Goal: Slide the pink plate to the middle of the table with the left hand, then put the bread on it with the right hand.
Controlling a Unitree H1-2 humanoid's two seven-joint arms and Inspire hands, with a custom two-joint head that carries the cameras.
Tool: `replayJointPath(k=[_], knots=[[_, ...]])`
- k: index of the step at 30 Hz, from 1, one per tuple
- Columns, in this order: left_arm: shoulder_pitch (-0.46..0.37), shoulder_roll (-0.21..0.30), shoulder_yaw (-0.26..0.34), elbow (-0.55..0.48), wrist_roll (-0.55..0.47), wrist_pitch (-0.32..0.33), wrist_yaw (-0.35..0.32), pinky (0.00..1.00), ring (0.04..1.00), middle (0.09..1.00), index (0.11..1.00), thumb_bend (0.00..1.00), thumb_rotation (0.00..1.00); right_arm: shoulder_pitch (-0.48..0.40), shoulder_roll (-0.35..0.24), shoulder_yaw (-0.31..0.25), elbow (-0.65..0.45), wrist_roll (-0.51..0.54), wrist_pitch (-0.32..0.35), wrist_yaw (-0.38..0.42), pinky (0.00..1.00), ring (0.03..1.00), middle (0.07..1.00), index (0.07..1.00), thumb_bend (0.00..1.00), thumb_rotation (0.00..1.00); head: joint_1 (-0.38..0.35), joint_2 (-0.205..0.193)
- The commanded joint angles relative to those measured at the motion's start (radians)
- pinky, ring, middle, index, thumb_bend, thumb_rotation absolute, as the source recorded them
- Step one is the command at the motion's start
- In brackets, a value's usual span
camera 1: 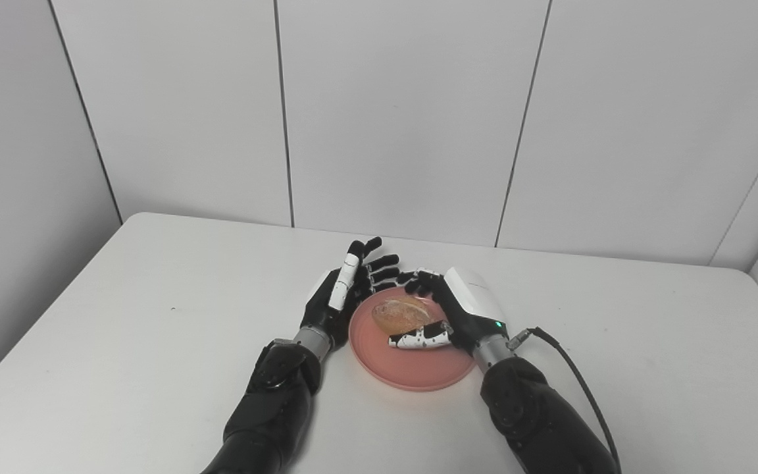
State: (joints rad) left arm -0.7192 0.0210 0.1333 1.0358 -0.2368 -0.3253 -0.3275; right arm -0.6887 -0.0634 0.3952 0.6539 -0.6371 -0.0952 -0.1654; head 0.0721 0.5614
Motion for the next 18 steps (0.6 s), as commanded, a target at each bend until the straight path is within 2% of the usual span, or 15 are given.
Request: replayJointPath(k=[1, 8, 15, 17, 18], knots=[[0.043, -0.019, 0.000, 0.029, -0.009, 0.001, -0.012, 0.78, 0.818, 0.821, 0.907, 0.87, 0.91, -0.035, -0.002, -0.015, -0.024, 0.001, -0.026, -0.039, 0.82, 0.824, 0.803, 0.734, 1.00, 0.27, 0.002, 0.000], [0.042, -0.019, -0.002, 0.033, -0.003, 0.000, -0.006, 0.79, 0.819, 0.827, 0.904, 0.89, 0.92, -0.034, -0.009, -0.026, -0.026, 0.016, -0.036, -0.042, 0.82, 0.827, 0.810, 0.747, 1.00, 0.31, -0.002, -0.002], [0.045, -0.018, -0.004, 0.028, -0.003, -0.001, -0.010, 0.79, 0.808, 0.843, 0.915, 0.87, 0.94, -0.025, -0.013, -0.032, -0.089, -0.004, -0.023, -0.064, 0.81, 0.818, 0.800, 0.734, 1.00, 0.35, -0.008, -0.001], [0.043, -0.016, -0.007, 0.031, 0.002, -0.006, -0.008, 0.79, 0.804, 0.842, 0.916, 0.87, 0.94, -0.027, -0.012, -0.039, -0.091, -0.001, -0.040, -0.083, 0.80, 0.810, 0.793, 0.729, 1.00, 0.36, -0.008, -0.002], [0.043, -0.014, -0.008, 0.033, 0.004, -0.009, -0.007, 0.79, 0.805, 0.836, 0.918, 0.87, 0.95, -0.029, -0.011, -0.043, -0.093, 0.002, -0.046, -0.093, 0.79, 0.805, 0.792, 0.732, 0.98, 0.40, -0.009, -0.003]])
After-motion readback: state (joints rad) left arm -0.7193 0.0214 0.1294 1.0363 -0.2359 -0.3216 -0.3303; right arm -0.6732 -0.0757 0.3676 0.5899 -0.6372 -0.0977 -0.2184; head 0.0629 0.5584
